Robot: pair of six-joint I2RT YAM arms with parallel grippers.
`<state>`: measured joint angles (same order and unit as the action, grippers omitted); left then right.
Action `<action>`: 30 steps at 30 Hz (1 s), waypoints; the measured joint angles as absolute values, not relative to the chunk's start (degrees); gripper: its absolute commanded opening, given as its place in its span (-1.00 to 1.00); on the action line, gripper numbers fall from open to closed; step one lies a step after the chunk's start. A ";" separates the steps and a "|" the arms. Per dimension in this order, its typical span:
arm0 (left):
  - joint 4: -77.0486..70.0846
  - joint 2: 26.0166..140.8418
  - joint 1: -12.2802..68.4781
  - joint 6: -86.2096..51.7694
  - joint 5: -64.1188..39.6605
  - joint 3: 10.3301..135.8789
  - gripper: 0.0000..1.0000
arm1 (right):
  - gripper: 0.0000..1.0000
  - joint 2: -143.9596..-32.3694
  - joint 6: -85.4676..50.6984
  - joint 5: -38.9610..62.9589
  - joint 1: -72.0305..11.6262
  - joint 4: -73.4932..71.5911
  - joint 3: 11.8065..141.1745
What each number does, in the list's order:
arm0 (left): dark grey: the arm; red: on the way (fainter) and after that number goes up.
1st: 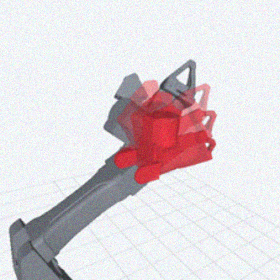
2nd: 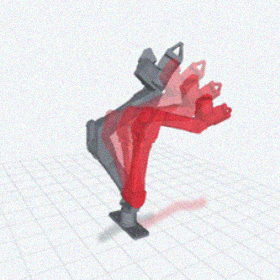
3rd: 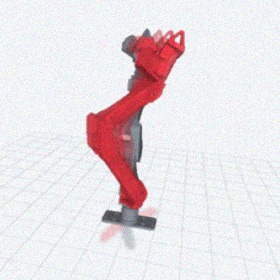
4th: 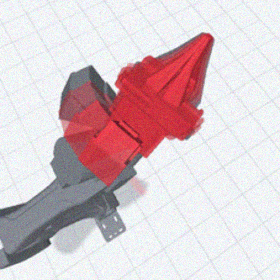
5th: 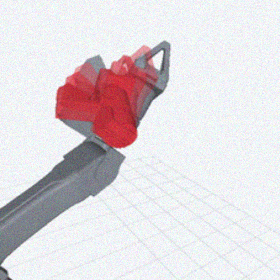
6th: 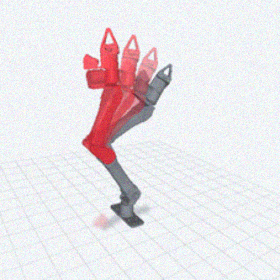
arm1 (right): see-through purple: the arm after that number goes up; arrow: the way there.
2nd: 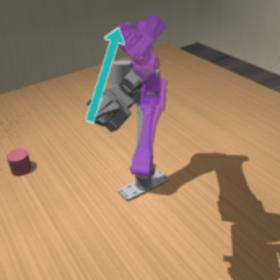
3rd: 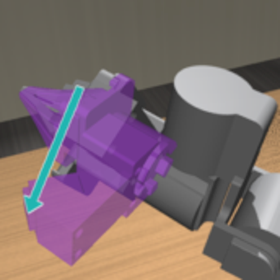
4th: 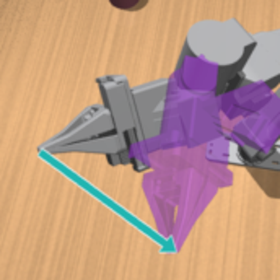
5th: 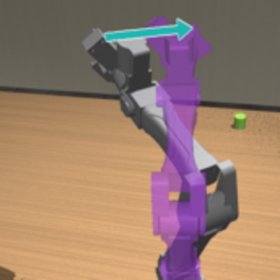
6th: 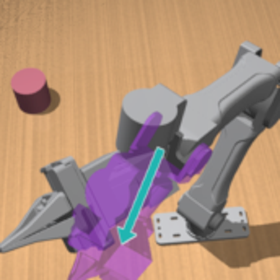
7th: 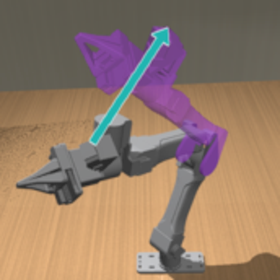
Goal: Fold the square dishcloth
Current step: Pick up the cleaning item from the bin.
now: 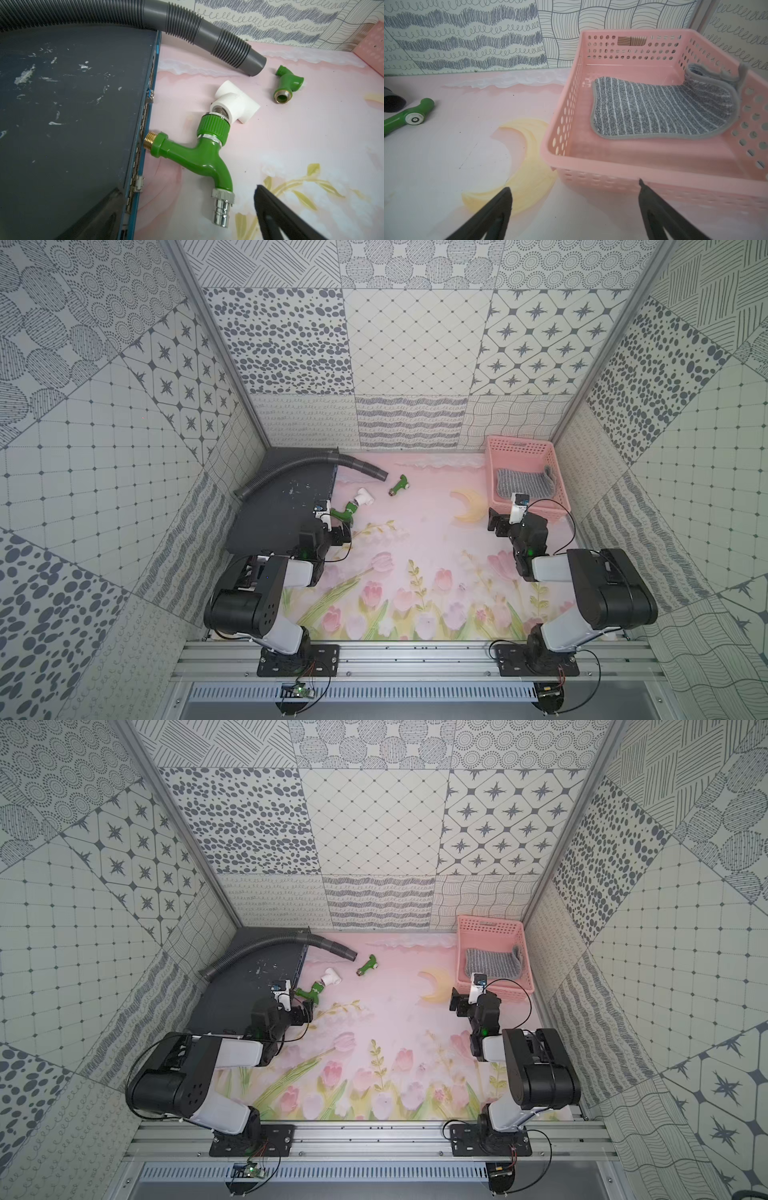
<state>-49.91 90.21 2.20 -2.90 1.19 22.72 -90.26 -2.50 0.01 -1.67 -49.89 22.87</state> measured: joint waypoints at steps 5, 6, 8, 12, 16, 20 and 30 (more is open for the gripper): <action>-49.91 90.21 2.20 -2.90 1.19 22.72 0.98 | 0.94 -90.26 -2.50 -0.01 -1.67 -49.89 22.87; -49.91 90.21 2.20 -2.90 1.19 22.72 0.98 | 0.94 -90.26 -2.50 -0.01 -1.67 -49.89 22.87; -49.91 90.21 2.20 -2.90 1.19 22.72 0.98 | 0.94 -90.26 -2.50 -0.01 -1.67 -49.89 22.87; -49.91 90.21 2.20 -2.90 1.19 22.72 0.98 | 0.94 -90.26 -2.50 -0.01 -1.67 -49.89 22.87; -49.91 90.21 2.20 -2.90 1.19 22.72 0.98 | 0.94 -90.26 -2.50 -0.01 -1.67 -49.89 22.87; -49.91 90.21 2.20 -2.90 1.19 22.72 0.98 | 0.94 -90.26 -2.50 -0.01 -1.67 -49.89 22.87; -49.52 89.95 2.20 -2.90 1.17 22.76 0.98 | 0.94 -88.12 -2.37 -0.45 -1.67 -45.50 23.20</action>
<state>-49.52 89.95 2.20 -2.90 1.17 22.76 -88.12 -2.37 -0.45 -1.67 -45.50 23.20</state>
